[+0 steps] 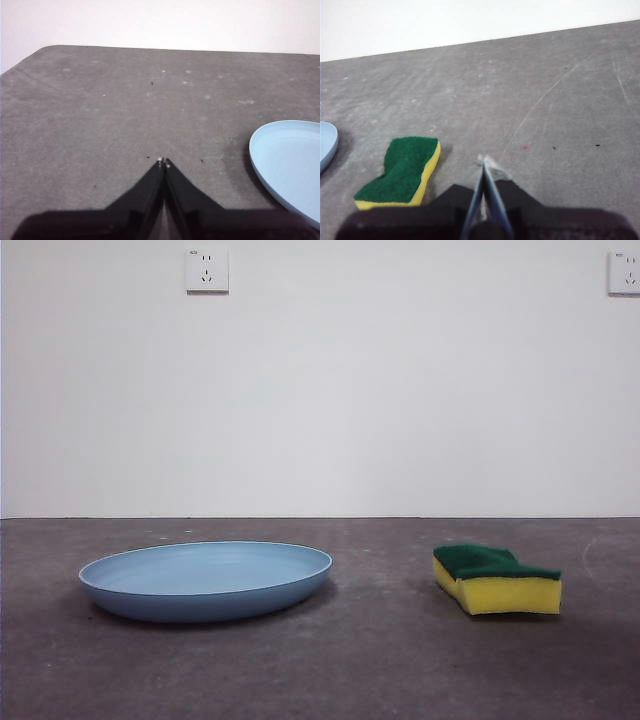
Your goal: Pick up the plate,pick up the cloth,clean the plate with the cloth
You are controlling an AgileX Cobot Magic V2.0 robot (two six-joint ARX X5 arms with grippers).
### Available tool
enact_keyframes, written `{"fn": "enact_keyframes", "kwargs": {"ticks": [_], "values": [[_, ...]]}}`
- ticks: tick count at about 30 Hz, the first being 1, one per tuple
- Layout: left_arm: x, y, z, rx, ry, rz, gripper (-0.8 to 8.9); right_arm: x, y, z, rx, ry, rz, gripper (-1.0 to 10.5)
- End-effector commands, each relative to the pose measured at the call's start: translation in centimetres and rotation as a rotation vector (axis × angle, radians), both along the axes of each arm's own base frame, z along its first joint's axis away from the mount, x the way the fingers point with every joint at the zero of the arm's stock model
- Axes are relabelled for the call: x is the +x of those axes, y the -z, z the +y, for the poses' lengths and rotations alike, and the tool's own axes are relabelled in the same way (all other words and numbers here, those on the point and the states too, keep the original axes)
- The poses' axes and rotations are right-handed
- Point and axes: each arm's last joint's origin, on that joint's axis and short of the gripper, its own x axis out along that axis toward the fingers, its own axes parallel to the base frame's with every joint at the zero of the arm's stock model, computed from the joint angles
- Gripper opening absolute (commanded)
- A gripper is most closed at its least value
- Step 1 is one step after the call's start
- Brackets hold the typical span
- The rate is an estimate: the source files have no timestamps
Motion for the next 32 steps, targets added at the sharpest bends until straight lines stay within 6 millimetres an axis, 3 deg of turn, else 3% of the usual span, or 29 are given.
{"fn": "enact_keyframes", "kwargs": {"ticks": [1,19,25,32], "values": [[0.1,0.4,0.0,0.009,-0.006,0.007,-0.03,0.0,0.4,0.0,0.004,0.001,0.012,0.0],[0.1,0.3,-0.1,-0.033,0.024,-0.002,-0.06,0.0,0.0,0.0,0.072,0.010,0.016,-0.1],[-0.2,-1.7,-0.2,-0.140,0.064,-0.039,-0.07,-0.1,-2.7,0.0,0.205,0.035,0.024,-0.1],[-0.4,-6.1,-0.3,-0.172,0.098,-0.032,-0.07,0.6,-7.4,0.1,0.194,0.048,0.153,-0.1]]}}
